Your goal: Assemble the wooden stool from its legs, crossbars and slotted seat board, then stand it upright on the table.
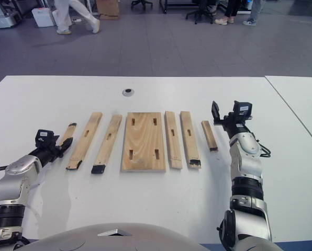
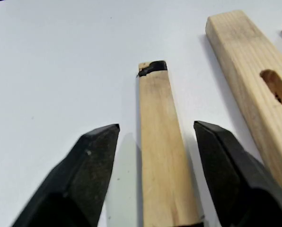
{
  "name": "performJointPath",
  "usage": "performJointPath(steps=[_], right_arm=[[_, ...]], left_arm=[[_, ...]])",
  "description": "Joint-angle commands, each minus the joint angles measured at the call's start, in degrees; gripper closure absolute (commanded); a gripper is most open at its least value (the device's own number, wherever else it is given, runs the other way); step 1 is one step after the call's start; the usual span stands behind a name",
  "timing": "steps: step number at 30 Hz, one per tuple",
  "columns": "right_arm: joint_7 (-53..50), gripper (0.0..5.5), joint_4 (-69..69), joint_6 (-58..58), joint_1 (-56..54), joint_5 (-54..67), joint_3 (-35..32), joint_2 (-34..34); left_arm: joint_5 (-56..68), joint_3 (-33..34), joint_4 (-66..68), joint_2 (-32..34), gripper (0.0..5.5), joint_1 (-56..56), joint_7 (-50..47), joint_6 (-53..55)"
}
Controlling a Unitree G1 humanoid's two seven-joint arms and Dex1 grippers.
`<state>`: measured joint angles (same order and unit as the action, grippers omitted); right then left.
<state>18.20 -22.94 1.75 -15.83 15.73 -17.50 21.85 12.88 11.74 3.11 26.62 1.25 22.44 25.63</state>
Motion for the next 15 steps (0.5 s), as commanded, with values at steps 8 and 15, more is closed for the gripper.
performJointPath(steps=[8,15], right_arm=[[6.27,1.28,5.63,-10.02,-4.09,7.06,3.18,-2.42],[6.0,1.28,20.42,-35.51,-15.0,30.86,7.84,-15.86]], left_arm=[[2.19,2.88,-0.12,1.34,4.22,-3.56,2.12,-4.89],[4.89,-10.46,-9.24,-10.87,4.22,-16.98,6.26,-12.48]])
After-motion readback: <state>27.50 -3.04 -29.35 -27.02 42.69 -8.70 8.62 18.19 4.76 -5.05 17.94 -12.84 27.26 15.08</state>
